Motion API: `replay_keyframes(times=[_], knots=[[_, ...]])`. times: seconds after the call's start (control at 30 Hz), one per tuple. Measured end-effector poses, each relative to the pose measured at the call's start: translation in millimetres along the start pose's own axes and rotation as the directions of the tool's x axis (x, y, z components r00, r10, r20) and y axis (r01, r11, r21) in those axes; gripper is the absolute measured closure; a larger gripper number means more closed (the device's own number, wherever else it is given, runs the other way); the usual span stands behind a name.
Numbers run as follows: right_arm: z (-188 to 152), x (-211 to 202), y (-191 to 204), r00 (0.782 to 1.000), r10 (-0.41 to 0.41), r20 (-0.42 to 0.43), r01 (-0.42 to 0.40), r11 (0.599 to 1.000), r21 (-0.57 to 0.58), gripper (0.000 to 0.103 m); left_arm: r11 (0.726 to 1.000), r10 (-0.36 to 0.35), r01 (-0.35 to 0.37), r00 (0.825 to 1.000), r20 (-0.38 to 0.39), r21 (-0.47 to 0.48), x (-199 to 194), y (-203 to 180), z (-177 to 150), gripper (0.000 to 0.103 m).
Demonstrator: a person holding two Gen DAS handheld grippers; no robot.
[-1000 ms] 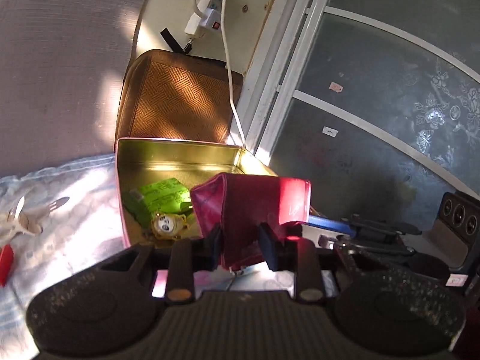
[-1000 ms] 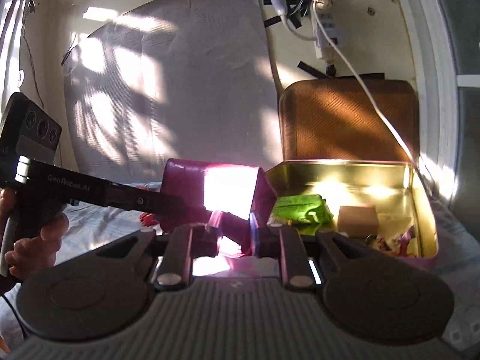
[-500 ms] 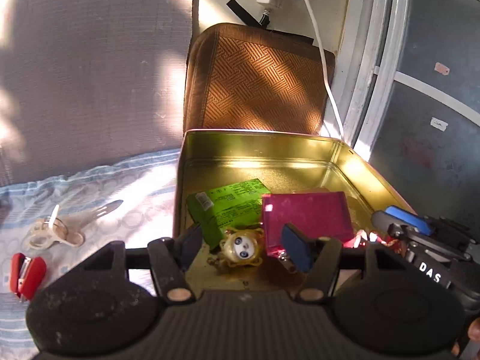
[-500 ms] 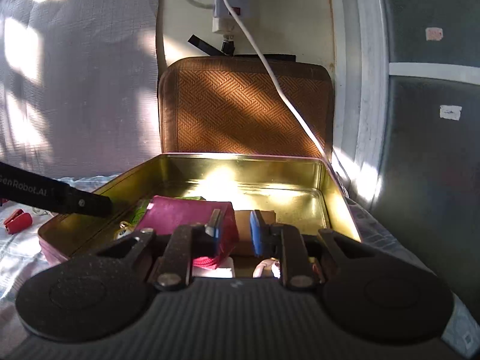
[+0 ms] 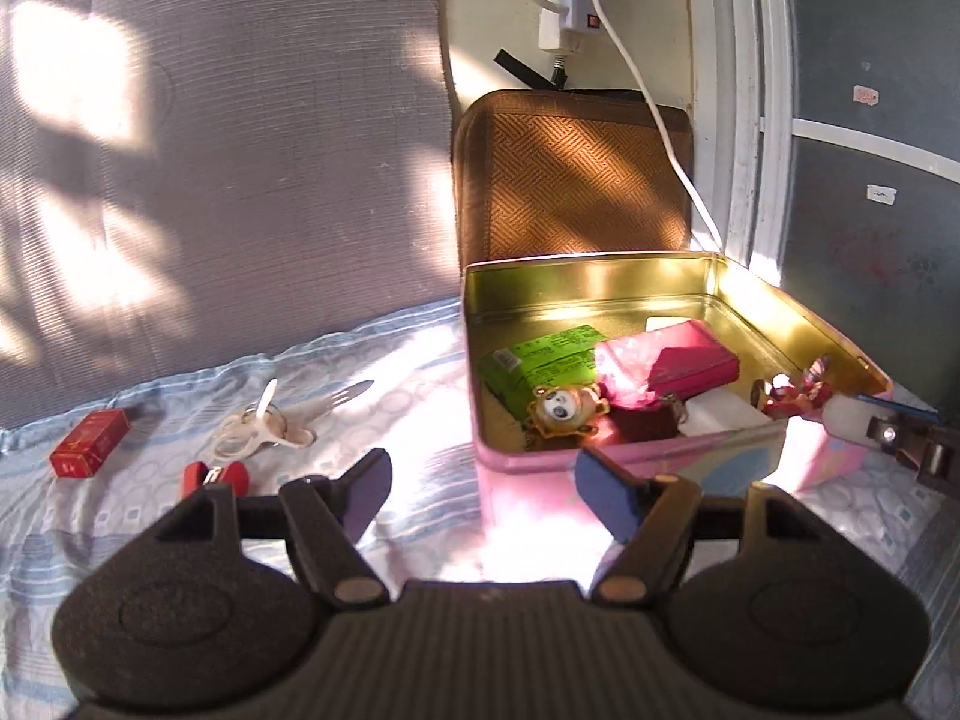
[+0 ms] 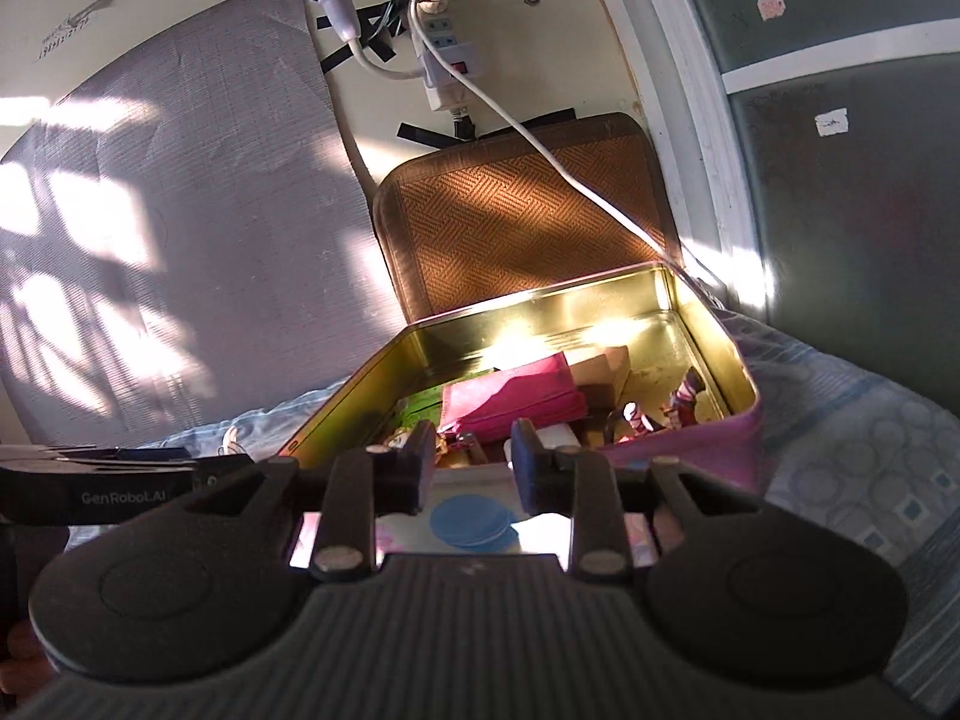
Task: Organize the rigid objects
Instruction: 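Move the right tool to the red box and grasp it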
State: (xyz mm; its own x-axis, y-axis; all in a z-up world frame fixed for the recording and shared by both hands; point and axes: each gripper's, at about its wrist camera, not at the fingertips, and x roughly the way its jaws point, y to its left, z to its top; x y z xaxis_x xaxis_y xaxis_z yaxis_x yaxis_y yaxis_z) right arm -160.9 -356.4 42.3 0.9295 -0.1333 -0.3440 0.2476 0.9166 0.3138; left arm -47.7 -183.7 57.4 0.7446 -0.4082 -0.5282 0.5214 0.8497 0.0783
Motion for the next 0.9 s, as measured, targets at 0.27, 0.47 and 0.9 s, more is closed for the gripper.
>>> replay_keyframes(times=[0.27, 0.47, 0.9], knots=[[-5, 16, 37, 0.997, 0.048, -0.060, -0.049, 0.999, -0.021, 0.072, 0.991, 0.131, -0.132, 0.991, -0.039, -0.032, 0, 54, -33, 0.033], [-13, 35, 82, 0.989, 0.098, -0.107, -0.109, 0.988, -0.108, 0.072, 0.974, 0.204, -0.209, 0.976, -0.074, -0.081, 3, 109, -56, 0.033], [-27, 154, 243, 0.898, 0.289, -0.330, -0.372, 0.902, -0.221, 0.065, 0.739, 0.496, -0.535, 0.844, -0.207, -0.410, -15, 305, -103, 0.034]])
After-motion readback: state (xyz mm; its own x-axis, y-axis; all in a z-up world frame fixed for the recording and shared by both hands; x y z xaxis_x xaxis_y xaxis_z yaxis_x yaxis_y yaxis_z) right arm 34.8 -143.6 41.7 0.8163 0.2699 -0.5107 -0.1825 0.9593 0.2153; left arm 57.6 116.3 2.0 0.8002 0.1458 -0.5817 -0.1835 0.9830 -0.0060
